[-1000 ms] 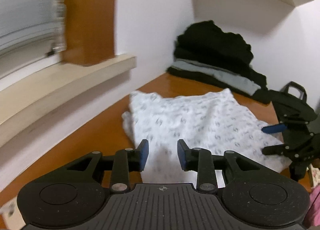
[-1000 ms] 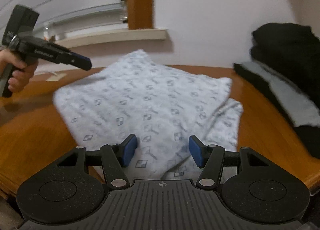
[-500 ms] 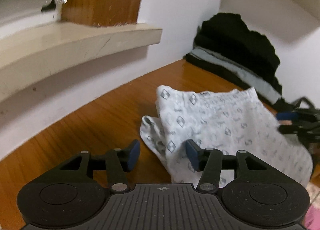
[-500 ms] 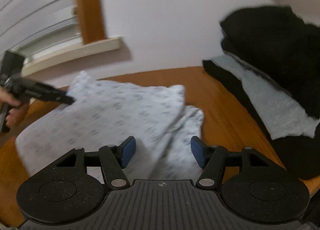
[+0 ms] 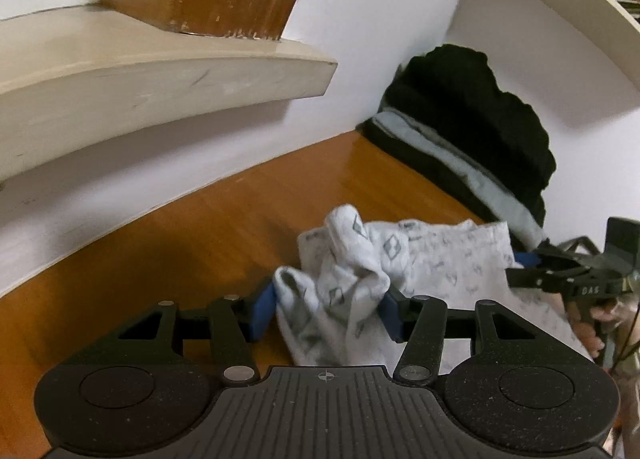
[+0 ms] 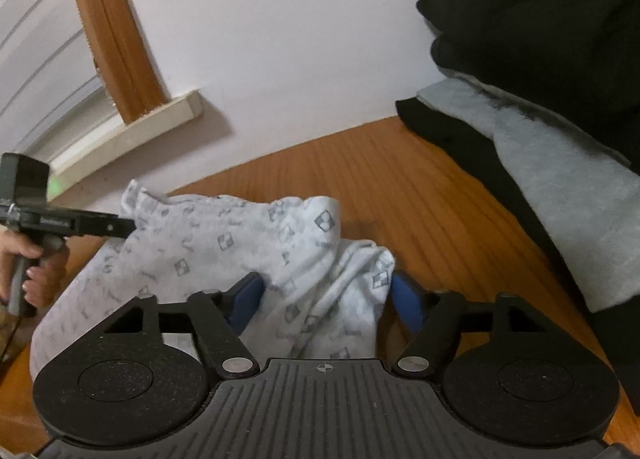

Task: Fold clothes
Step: 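Pinch the folded garment with both grippers and lift it off the desk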

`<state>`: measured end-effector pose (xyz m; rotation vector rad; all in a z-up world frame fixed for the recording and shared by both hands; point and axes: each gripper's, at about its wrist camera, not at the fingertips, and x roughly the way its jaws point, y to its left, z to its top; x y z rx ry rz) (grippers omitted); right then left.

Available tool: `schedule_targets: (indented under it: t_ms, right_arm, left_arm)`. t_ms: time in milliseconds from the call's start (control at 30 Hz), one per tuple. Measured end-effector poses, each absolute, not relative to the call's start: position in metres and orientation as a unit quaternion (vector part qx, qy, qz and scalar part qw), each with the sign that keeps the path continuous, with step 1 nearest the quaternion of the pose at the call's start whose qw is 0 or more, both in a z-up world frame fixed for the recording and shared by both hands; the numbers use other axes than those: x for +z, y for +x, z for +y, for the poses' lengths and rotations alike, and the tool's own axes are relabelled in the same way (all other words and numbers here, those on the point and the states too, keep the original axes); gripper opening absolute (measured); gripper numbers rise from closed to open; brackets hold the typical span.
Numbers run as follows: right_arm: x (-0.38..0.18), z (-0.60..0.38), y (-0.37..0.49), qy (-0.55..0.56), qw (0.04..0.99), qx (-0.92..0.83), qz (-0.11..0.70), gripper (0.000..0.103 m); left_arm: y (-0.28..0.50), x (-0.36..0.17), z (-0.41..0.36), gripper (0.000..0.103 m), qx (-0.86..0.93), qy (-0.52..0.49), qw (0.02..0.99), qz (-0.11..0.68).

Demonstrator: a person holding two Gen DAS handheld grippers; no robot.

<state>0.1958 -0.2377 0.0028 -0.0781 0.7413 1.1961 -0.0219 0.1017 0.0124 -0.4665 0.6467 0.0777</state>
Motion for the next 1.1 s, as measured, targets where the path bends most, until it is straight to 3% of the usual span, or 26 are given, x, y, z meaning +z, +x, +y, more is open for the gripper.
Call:
schedule_targets:
  t_ms: [67,167,233,433,767,933,1100]
  right_arm:
    - [0.002,-0.235,0.195,-0.029,0.752,0.559,0.348,0.037]
    - [0.001,-0.231,0.195,-0.018,0.737,0.573,0.358,0.027]
    - [0.003,-0.233,0.191,-0.016,0.739,0.577,0.347,0.023]
    - [0.018,-0.253,0.170,0.004,0.763,0.584,0.277,0.019]
    - [0.094,-0.295,0.141,0.020,0.806,0.582,0.107,0.019]
    - [0.140,-0.307,0.174,0.030,0.830,0.556,0.032,0.018]
    - [0.183,-0.323,0.253,0.082,0.862,0.500,0.011,0.017]
  left_arm:
    - [-0.017,0.009,0.104,0.038,0.026,-0.238,0.919,0.314]
    - [-0.021,0.015,0.101,0.018,0.019,-0.233,0.926,0.296]
    - [-0.024,0.019,0.099,0.014,0.015,-0.229,0.932,0.282]
    - [-0.035,0.039,0.088,0.012,-0.003,-0.210,0.948,0.239]
    - [-0.018,0.140,0.037,0.011,-0.036,-0.114,0.983,0.139]
    - [0.051,0.208,0.017,0.011,-0.050,-0.068,0.993,0.087]
    - [0.172,0.279,-0.008,0.011,-0.058,-0.009,0.996,0.063]
